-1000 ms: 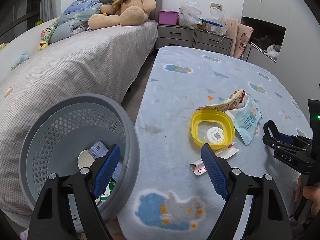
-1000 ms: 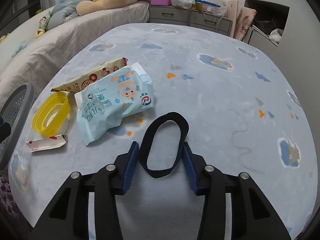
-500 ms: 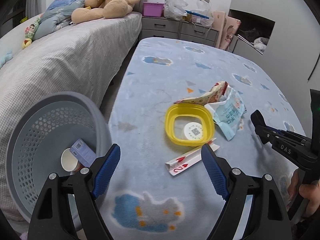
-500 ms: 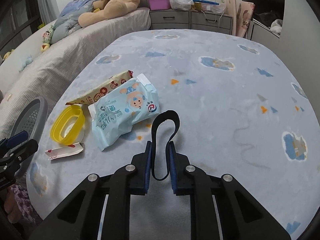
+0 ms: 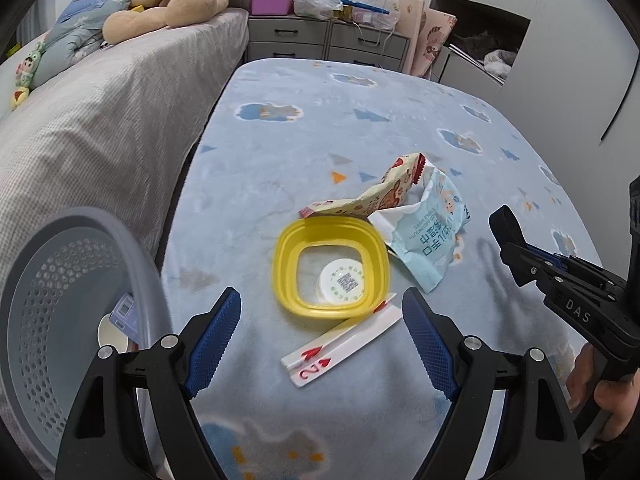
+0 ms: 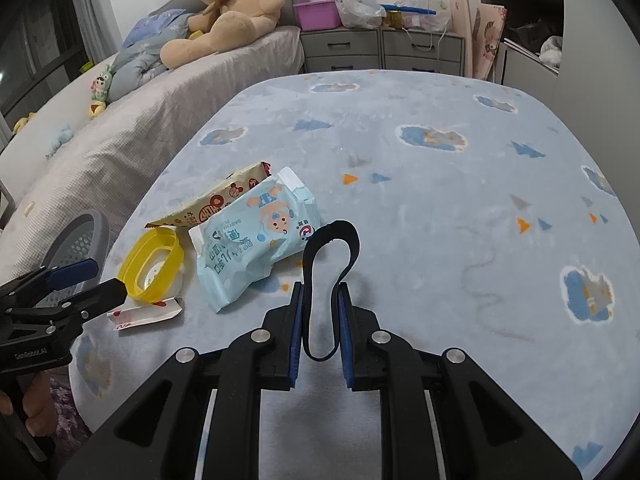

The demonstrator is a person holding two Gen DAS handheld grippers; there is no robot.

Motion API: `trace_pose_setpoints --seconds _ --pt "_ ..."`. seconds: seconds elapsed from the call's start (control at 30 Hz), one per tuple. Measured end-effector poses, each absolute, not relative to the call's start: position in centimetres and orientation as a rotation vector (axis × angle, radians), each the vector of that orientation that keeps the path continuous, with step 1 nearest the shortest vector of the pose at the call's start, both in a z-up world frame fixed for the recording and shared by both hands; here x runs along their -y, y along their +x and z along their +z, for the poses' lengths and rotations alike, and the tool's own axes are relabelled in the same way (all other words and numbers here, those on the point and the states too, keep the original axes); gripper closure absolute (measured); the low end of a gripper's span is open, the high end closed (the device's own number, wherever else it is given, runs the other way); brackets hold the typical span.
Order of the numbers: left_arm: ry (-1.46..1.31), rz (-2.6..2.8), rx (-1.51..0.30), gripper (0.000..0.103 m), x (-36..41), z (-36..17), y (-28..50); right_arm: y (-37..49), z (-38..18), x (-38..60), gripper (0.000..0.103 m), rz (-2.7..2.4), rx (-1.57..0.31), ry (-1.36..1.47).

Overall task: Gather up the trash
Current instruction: 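Grasp the yellow plastic lid with the left tool while right holds the band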

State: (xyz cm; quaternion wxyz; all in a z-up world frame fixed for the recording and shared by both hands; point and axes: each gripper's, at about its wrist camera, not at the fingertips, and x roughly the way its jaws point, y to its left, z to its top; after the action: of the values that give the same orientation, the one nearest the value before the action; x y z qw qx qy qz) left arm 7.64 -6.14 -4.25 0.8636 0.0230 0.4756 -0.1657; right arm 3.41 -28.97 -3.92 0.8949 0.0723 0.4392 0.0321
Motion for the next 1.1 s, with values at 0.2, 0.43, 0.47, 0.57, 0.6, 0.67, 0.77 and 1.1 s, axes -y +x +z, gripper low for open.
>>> trace_pose_setpoints --seconds 0.2,0.43,0.47,0.57,0.6,0.67,0.77,1.1 --pt "0.079 -0.356 -1.017 0.024 7.2 -5.2 8.7 3.4 -4.0 29.1 0.087 0.07 -0.916 0.161" --pt "0.064 -0.366 -1.049 0.024 7.4 -6.3 9.7 3.5 -4.3 29.0 0.087 0.081 -0.927 0.169" --pt "0.061 -0.369 -1.053 0.024 7.5 -6.4 9.8 3.5 -4.3 29.0 0.087 0.082 -0.928 0.17" --pt "0.057 -0.371 -1.062 0.024 7.6 -6.7 10.2 3.6 -4.4 29.0 0.087 0.085 -0.932 0.173" --pt "0.058 -0.371 -1.064 0.024 7.6 -6.7 10.3 3.6 -4.4 29.0 0.087 0.086 -0.933 0.174" --pt "0.056 -0.371 -1.065 0.024 7.7 -6.8 10.5 3.7 -4.4 29.0 0.087 0.087 -0.933 0.173" --pt "0.058 -0.372 -1.058 0.026 7.8 -6.8 10.4 3.6 -4.5 28.9 0.087 0.089 -0.934 0.174" --pt "0.059 -0.381 -1.021 0.035 8.0 -6.2 9.8 3.4 -4.7 29.0 0.087 0.085 -0.934 0.175"
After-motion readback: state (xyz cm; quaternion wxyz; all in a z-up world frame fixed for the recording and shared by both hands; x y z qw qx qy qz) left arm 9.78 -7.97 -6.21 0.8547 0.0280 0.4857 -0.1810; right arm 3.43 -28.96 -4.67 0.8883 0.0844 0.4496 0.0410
